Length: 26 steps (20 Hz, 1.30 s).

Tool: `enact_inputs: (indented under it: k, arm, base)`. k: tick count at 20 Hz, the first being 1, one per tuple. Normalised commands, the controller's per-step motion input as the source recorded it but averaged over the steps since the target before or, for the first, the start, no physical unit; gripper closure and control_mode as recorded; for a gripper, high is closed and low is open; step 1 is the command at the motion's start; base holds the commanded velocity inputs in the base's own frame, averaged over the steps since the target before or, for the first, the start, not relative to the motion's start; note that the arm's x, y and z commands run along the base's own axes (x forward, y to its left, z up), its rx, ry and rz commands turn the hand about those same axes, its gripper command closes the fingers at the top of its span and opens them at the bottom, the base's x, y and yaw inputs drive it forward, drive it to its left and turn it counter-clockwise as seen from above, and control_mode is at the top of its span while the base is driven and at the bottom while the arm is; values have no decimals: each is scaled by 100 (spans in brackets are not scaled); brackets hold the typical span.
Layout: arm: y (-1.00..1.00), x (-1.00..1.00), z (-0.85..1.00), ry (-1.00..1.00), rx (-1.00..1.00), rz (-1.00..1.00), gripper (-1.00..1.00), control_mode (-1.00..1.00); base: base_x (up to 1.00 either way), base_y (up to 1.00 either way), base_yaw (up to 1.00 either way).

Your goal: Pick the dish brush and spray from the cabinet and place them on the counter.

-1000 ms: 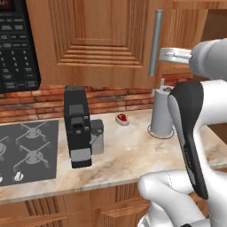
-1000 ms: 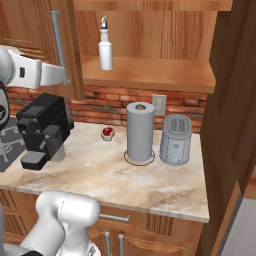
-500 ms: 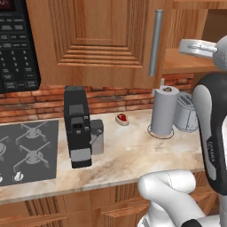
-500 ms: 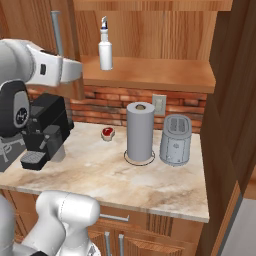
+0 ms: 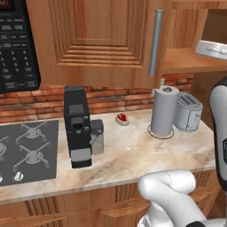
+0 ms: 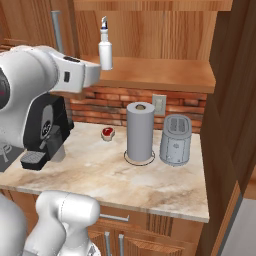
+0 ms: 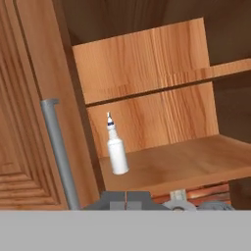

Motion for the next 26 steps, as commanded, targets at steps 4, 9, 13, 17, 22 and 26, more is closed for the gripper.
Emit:
enact_inputs:
  k: [4, 9, 13, 17, 22, 26]
  arm:
    - [-15, 0, 0, -9, -2, 5, 100, -100]
    - [-10, 0, 1, -5, 0, 2, 100, -100]
    - [-2, -1, 5, 0, 0, 0, -100, -100]
    - [0, 1, 0, 0, 0, 0, -100, -100]
    - [-4, 0, 0, -1, -6, 1, -100, -100]
    - [-17, 0, 0, -3, -18, 0, -100, -100]
  base:
    - [0, 0, 0]
    - [0, 0, 0]
    - [0, 0, 0]
    - [0, 0, 0]
    - [0, 0, 0]
    - [0, 0, 0]
